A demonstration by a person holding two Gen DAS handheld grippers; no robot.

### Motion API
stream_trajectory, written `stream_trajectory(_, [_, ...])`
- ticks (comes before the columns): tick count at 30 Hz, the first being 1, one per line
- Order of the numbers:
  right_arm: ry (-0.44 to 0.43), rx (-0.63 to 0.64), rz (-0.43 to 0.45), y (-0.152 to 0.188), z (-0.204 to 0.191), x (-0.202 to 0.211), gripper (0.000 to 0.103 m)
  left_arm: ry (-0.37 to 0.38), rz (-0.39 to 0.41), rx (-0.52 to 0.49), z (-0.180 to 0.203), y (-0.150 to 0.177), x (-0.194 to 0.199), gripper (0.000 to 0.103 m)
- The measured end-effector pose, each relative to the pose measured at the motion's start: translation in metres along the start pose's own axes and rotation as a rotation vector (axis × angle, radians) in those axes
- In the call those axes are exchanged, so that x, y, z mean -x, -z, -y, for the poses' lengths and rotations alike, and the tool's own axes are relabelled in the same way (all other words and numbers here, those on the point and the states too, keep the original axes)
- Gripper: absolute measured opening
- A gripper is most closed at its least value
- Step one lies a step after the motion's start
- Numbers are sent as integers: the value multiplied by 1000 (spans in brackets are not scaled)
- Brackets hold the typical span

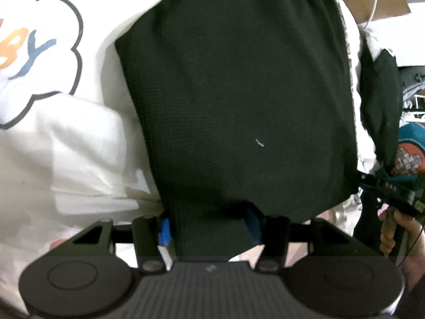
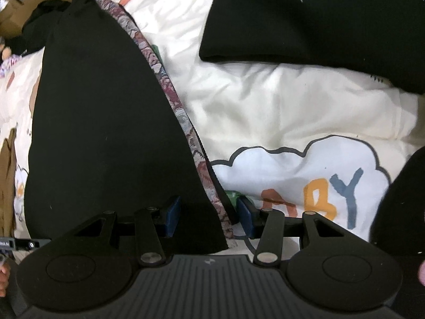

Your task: Fold clothes

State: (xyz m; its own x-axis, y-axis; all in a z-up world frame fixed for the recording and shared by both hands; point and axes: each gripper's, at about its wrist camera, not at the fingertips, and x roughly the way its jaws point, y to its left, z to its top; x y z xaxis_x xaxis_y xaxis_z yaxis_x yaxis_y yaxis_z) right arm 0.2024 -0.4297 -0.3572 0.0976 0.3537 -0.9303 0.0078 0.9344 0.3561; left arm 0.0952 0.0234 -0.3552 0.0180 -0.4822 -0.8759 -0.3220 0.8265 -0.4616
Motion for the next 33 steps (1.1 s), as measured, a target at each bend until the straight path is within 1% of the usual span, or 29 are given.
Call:
stream_trajectory(7, [-71,-49,30,-1,5,-3,51,-8,10,-16,4,-1,0,66])
stream_trajectory(9, [-83,-53,34,-1,5,-5,51,-12,10,-29,5,-1,0,66])
stream_trajectory(12, [-90,-60,31,-2,5,-5,51,-11,17,-15,3,-3,1,66])
stream_trajectory(14, [-85,-54,28,-1,4,-4,46,-26,28,-24,4,-1,2,66])
stream_trajectory(15, [-81,-52,26,-1,4,-5,41,-34,34,-28,4,-1,3,65])
stream_trajectory(16, [-78,-52,22,-2,5,-5,38,-42,40,-33,4,0,3,63])
stream_trajectory(18, [-92,-55,10,-3,5,-4,22,-57,52,-41,4,1,4,57])
stream_trajectory(20, [-96,-44,7,-3,5,-2,17,-74,59,-41,3,2,6,41])
stream_trajectory(21, [-89,-26,7,-3,1,-1,14,-71,62,-37,1,2,7,35])
stream_trajectory(22, [-86,-14,6,-3,-2,-1,13,-65,65,-33,-1,2,8,20])
stream_trajectory(23, [-85,-6,4,-2,-5,0,13,-31,58,-20,-4,3,8,11])
stream_trajectory(24, [-83,3,2,-2,-8,1,12,-11,55,-13,-4,3,8,11])
stream_trajectory(29, [-103,-1,18,2,-10,19,11,8,65,-8,-5,-1,23,8])
stream_trajectory(31, [-118,-11,32,4,-9,29,10,17,72,-18,0,-5,31,7])
stream_trajectory(33, [-137,-20,55,4,-12,42,10,38,87,-43,9,-12,47,7])
